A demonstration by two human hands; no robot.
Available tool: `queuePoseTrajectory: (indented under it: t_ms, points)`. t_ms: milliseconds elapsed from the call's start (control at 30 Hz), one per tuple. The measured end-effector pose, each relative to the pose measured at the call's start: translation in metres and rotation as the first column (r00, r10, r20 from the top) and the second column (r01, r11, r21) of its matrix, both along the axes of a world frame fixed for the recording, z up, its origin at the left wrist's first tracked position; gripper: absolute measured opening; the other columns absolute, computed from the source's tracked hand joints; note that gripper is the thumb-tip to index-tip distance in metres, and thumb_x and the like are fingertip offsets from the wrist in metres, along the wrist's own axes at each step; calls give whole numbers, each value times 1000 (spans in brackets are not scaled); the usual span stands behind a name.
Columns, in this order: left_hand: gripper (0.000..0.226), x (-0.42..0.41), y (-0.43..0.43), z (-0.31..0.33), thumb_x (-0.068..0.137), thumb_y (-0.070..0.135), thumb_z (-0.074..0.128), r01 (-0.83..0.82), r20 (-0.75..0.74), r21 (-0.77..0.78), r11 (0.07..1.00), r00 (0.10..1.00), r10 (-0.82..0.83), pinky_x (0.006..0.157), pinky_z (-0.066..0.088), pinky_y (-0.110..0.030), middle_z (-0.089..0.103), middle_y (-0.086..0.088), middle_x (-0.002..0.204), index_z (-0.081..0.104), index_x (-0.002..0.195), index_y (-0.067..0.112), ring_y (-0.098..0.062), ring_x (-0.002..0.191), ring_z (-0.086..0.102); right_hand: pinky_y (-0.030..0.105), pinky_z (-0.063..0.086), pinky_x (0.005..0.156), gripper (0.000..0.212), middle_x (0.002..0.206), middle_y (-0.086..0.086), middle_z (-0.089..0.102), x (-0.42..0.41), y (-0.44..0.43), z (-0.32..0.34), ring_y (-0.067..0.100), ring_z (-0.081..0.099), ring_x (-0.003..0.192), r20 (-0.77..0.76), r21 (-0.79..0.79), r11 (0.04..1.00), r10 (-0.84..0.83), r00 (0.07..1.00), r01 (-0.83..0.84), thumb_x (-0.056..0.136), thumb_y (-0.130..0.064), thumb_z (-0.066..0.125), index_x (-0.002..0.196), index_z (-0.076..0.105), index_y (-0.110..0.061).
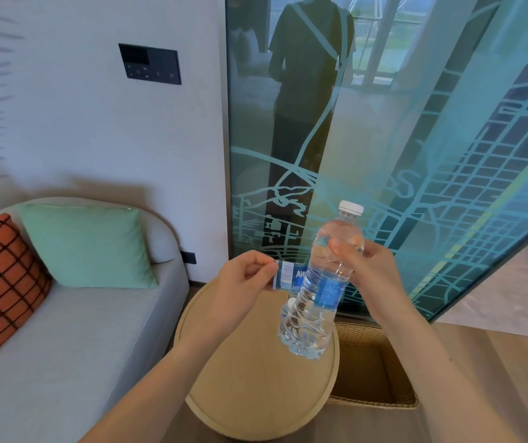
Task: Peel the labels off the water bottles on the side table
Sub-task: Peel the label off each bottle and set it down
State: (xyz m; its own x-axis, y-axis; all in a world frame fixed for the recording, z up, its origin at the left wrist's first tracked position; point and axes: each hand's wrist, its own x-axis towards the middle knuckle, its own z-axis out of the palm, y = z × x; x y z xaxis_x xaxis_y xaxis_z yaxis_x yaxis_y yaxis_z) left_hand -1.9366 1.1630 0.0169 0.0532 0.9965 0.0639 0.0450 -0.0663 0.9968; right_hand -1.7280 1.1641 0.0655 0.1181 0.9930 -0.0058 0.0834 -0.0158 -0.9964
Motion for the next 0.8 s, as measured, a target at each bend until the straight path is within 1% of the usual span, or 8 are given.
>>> queuePoseTrajectory:
  t_ms: [67,133,200,233,333,433,667,800]
  points:
    - [11,-5,4,-3,96,11,62,-27,-21,2,1000,999,27,68,60,-23,78,0,82,69,88,11,-10,73,73,31,54,80,8,88,-11,78,0,-2,2,7,74,84,1,14,999,38,999,-38,74,-44,79,82,77,-46]
    - [11,-9,8,-6,97,13,62,-31,-46,2,1000,998,31,68,60,-25,78,-1,82,69,89,11,-10,74,72,22,55,71,7,87,-11,78,0,-4,4,7,74,82,-9,25,996,86,996,-85,75,-45,76,80,76,-49]
    - [11,-12,12,-8,97,12,62,-30,-67,5,1000,997,30,67,59,-24,77,0,80,68,88,12,-7,73,71,16,56,64,6,88,-9,78,0,-6,6,8,75,82,-34,30,990,140,990,-139,76,-42,78,81,77,-46]
    - [11,-13,14,-9,97,12,62,-30,-72,7,1000,997,30,67,58,-24,77,0,79,68,88,12,-6,72,71,17,57,66,9,90,-6,79,1,-6,6,11,75,84,-50,30,986,168,985,-166,74,-43,78,83,79,-42]
    - [12,-16,18,-12,96,10,62,-24,-79,30,999,997,27,64,55,-21,76,5,74,68,86,11,-3,67,67,29,61,76,48,97,8,78,1,-7,6,24,75,92,-111,43,972,235,966,-232,58,-56,82,91,80,-21]
    - [14,-17,21,-14,97,9,61,-8,-93,52,999,996,13,62,52,-17,74,8,71,67,85,13,-2,64,65,26,58,73,73,97,8,78,0,-6,5,23,75,92,-132,54,961,275,952,-270,44,-72,85,92,80,-18]
    - [14,-16,28,-26,97,12,61,6,-147,31,999,989,-1,61,51,-15,74,6,75,66,85,16,-1,67,65,25,57,72,72,97,8,77,-5,-7,3,23,74,92,-125,56,948,317,940,-313,48,-71,84,94,79,-16]
    - [16,-9,33,-33,97,11,61,-14,-219,0,1000,976,14,58,50,-12,72,8,70,64,82,18,2,62,64,30,59,74,46,95,6,77,-12,-8,1,22,74,90,-88,33,950,314,945,-312,63,-55,80,91,79,-19]
